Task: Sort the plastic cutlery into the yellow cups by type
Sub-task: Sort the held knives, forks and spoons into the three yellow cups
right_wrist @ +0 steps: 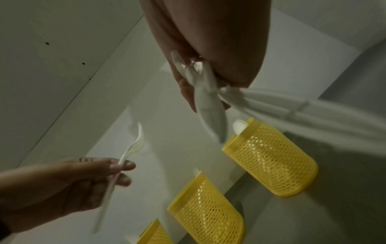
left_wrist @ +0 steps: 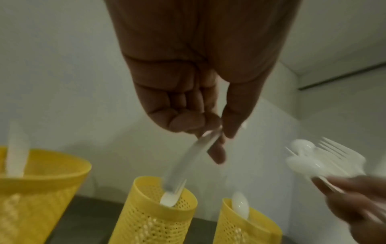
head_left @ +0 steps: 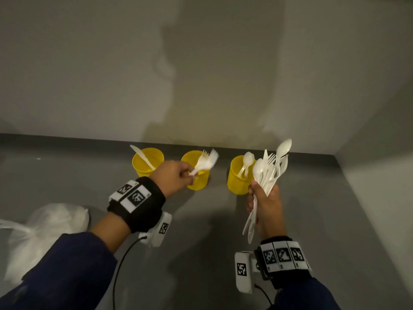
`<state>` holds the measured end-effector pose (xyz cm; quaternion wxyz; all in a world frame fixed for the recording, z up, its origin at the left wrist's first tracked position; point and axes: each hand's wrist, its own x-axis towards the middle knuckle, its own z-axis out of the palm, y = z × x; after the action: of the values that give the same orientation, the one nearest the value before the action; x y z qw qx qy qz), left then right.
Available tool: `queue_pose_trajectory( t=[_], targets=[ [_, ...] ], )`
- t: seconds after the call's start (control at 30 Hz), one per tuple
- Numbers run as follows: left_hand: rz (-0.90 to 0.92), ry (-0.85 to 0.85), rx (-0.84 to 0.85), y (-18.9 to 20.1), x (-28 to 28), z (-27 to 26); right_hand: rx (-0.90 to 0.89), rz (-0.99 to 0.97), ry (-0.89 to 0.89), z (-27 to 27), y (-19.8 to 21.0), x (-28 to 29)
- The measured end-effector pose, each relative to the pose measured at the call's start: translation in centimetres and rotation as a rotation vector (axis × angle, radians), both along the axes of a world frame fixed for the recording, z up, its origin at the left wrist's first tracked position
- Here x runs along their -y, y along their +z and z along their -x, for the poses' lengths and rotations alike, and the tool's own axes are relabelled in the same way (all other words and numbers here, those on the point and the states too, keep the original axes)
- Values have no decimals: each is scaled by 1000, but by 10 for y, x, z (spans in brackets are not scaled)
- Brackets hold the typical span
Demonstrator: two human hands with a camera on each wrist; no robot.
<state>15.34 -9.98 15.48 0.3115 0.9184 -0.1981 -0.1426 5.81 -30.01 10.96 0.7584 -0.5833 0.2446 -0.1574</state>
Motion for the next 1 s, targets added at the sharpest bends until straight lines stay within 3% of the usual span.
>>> queue_pose_trajectory(
  t=[0.1,0.17,0.3,0.43,0.47,0.53,0.6,0.73,0.87,1.0],
  targets=[
    [282,237,-37,-9,8,-26,-15,19,50,2,0,-5],
    [342,316,-50,-18,18,-40,-15,20,76,3,-1,-9],
    [221,343,-15,-43,30,-68,-57,14,93,7,-5,-13],
    [-54,345,-116,-62,31,-80,-52,0,77,9,-9,-10],
    [-53,386,-82,-61,33,-75,-47,-7,72,10,-10,-8],
    [138,456,-6,-52,39,-55,-45,-17,69,10,-12,-6],
    [320,371,-4,-39,52,-27,-29,-27,75,11,-13,-5],
    [370,33,-310,-28,84,16,38,-82,147,11,-11,-5],
    [433,18,-479,-27,101,28,48,-77,230,16,-11,2],
    [454,-6,-522,-25,106,26,47,-70,270,24,-12,16]
  ],
)
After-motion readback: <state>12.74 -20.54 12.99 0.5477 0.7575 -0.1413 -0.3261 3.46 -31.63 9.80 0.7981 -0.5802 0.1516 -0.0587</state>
